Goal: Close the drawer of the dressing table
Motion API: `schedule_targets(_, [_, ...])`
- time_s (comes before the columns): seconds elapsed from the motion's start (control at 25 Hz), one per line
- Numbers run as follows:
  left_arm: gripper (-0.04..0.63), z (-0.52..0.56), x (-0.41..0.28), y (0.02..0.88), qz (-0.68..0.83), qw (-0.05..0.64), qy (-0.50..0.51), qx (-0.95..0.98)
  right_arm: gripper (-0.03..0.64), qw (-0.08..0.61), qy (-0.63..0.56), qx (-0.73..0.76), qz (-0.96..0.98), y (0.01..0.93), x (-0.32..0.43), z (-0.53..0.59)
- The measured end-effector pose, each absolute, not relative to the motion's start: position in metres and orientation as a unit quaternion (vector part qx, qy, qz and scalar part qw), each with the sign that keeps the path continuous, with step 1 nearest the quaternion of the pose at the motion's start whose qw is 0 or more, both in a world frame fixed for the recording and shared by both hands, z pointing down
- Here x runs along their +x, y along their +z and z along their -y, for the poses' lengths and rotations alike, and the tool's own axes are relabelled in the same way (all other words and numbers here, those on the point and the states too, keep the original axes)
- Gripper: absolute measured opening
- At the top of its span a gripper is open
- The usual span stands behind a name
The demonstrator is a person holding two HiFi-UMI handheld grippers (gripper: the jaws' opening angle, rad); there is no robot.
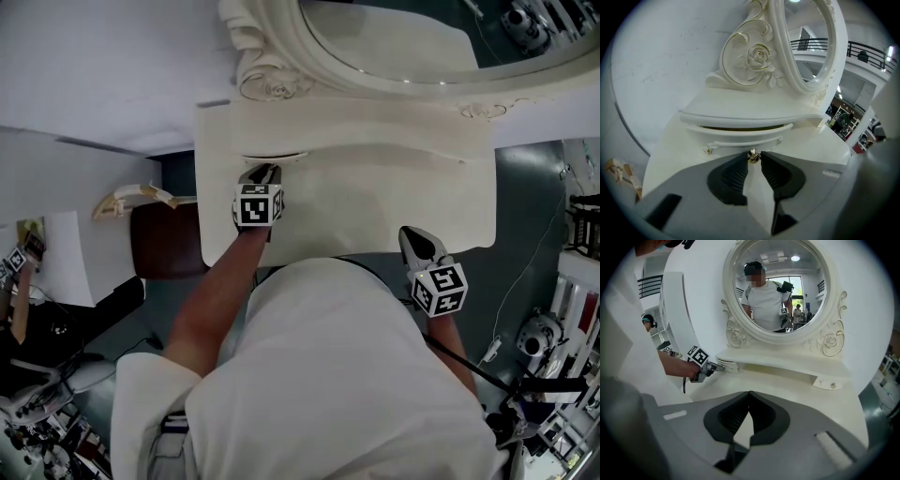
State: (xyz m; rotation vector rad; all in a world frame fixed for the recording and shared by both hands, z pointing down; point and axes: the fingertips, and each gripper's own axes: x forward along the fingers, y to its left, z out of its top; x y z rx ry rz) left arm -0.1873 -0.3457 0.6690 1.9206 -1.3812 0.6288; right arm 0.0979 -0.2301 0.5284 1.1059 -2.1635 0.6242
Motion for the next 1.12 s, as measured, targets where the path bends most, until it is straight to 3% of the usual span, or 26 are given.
schedule_targets(1.12, [0.095, 0.376, -0.189, 0.670, 0.529, 0.338, 0.241, 0.741, 0.002, 0.313, 0.263, 0.425, 0.808, 0.542, 0.093, 0.246])
